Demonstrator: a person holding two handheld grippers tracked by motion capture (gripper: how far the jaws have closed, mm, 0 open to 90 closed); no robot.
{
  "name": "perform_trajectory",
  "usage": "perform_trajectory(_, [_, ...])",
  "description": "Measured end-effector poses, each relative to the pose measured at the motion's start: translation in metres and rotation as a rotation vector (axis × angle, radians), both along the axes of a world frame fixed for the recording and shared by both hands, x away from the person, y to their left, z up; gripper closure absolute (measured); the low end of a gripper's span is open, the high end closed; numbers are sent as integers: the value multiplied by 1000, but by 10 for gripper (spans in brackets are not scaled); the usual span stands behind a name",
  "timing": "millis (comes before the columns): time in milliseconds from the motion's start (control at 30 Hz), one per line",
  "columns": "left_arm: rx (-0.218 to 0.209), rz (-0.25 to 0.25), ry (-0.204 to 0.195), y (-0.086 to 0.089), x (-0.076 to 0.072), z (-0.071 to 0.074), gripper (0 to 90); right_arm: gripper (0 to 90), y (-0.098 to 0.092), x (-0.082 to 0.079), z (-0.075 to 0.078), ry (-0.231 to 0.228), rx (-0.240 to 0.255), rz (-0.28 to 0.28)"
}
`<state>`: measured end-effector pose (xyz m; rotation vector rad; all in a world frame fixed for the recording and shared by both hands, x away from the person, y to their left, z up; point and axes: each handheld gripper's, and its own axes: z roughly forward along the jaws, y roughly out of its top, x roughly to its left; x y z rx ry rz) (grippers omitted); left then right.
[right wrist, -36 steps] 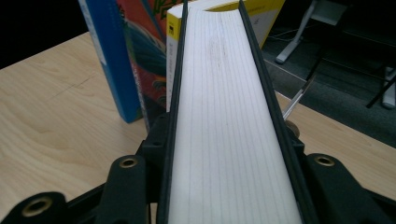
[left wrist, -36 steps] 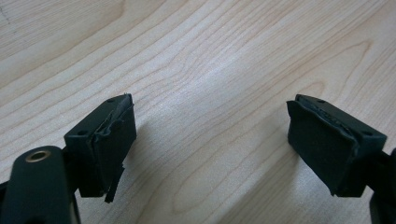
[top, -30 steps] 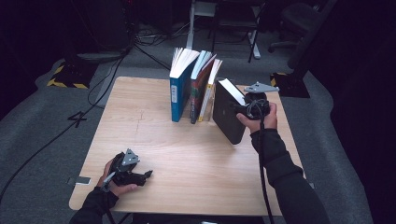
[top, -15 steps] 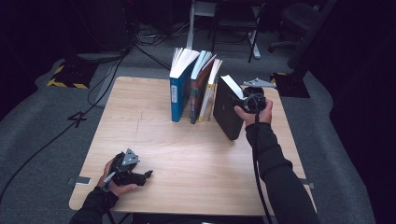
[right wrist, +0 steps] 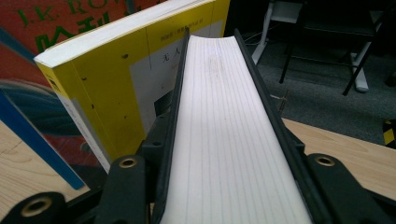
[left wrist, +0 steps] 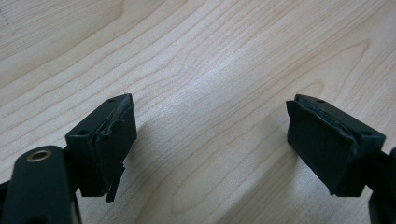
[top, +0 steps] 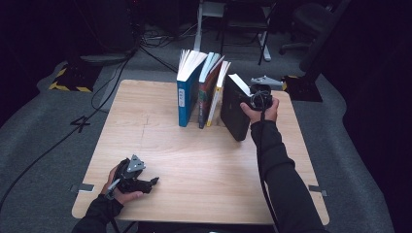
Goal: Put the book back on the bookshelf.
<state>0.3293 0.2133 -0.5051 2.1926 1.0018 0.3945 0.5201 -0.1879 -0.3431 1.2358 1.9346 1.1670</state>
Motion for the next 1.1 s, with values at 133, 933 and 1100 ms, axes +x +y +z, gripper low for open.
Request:
perform_trajectory(133, [1, 1, -1, 0, 0, 0, 163, 525, -3, -2, -1, 10, -1, 17])
perform_trajectory(933, [0, 5, 0, -1, -1, 0, 163, 435, -9, -4, -6, 144, -40, 105])
perform_trajectory(1100, [-1, 5, 1, -1, -1, 0, 163, 521, -5, -5, -1, 109, -95, 69])
